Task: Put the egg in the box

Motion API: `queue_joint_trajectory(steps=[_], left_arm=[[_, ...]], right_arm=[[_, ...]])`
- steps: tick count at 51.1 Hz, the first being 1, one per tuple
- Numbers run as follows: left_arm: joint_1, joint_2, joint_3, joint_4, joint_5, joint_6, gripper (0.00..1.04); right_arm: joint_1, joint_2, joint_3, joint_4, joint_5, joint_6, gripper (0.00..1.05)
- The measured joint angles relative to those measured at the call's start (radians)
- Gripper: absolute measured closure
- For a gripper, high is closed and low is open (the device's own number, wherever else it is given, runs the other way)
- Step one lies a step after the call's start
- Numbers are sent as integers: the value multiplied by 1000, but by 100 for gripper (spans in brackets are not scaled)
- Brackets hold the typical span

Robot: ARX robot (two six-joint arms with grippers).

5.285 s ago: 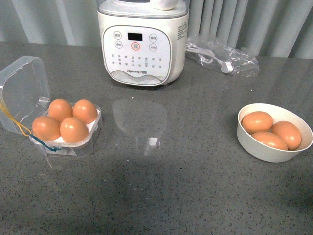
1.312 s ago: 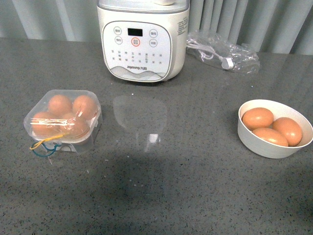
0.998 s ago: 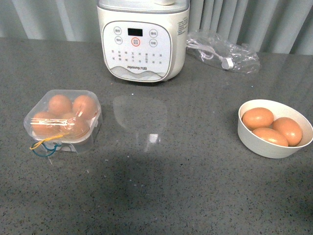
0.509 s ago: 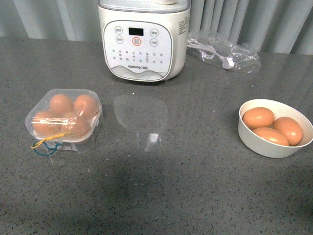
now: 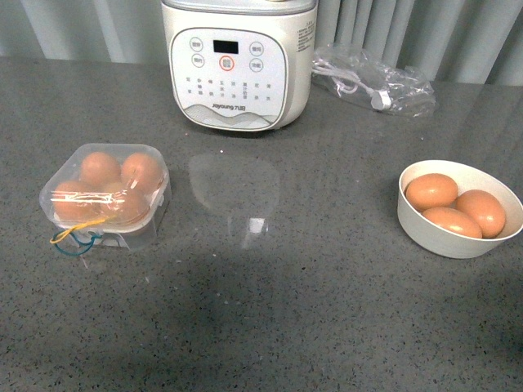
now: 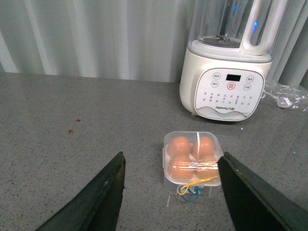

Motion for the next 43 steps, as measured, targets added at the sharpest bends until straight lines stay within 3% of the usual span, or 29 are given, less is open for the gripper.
queue_joint_trajectory(steps=[13,43], left_arm=[[0,0,0,0,0,1,5],[0,0,0,0,0,2,7]], right_arm=[[0,0,0,0,0,0,7],[0,0,0,0,0,0,7]])
